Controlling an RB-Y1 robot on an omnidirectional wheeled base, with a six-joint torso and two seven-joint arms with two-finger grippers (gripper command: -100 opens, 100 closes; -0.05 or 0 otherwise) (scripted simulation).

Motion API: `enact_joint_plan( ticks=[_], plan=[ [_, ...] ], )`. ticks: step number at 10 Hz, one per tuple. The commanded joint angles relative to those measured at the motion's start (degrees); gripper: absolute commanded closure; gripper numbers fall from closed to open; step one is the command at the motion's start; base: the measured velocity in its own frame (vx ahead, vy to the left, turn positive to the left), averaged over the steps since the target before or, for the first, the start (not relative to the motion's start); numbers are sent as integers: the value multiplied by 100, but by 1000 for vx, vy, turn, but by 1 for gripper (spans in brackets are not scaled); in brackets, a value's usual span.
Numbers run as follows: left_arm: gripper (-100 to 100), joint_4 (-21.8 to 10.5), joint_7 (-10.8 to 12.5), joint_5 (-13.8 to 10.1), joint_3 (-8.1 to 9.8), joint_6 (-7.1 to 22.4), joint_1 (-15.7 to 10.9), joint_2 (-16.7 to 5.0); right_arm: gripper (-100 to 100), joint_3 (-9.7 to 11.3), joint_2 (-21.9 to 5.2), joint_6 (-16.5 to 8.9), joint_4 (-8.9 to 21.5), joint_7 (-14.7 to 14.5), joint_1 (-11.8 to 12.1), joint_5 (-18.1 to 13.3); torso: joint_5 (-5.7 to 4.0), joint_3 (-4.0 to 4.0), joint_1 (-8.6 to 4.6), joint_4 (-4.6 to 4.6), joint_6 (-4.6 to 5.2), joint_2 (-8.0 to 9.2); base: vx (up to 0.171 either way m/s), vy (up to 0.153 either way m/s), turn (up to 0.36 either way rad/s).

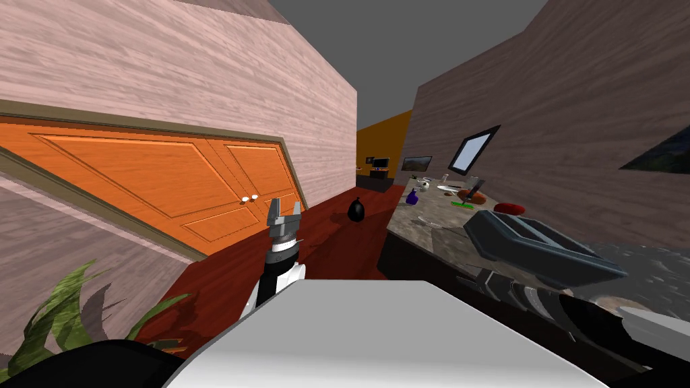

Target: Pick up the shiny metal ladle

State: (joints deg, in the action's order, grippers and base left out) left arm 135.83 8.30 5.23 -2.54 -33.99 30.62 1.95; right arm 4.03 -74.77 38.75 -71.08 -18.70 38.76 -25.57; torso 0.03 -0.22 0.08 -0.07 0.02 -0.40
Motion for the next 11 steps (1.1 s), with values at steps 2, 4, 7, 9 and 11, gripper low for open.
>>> enact_joint_plan(
  ticks=[2, 4, 7, 9, 11],
  plan=[
    [0, 0, 0, 0, 0, 0, 0, 0, -100, 20, -130, 43, 189, -64, -11, -69, -1, 2, -2, 0, 4, 5, 86, 21, 12],
    [0, 0, 0, 0, 0, 0, 0, 0, -100, 70, -357, 33, 402, -135, 15, -204, -3, 10, -10, 4, 1, 17, 98, 11, 69],
    [0, 0, 0, 0, 1, 0, 2, -1, -100, 185, -745, -7, 780, -267, 66, -464, -4, -29, -12, -11, -2, -50, 227, 7, 75],
    [0, 0, 0, 0, 1, 0, 1, -1, -100, 253, -904, -33, 942, -327, 94, -586, -8, -14, -27, -6, 1, -22, 143, -30, 47],
    [0, 0, 0, 0, 1, 0, 0, 0, -100, 328, -1040, -61, 1081, -383, 123, -700, -5, -1, -17, -1, 2, -1, 121, -13, 38]
  ],
)
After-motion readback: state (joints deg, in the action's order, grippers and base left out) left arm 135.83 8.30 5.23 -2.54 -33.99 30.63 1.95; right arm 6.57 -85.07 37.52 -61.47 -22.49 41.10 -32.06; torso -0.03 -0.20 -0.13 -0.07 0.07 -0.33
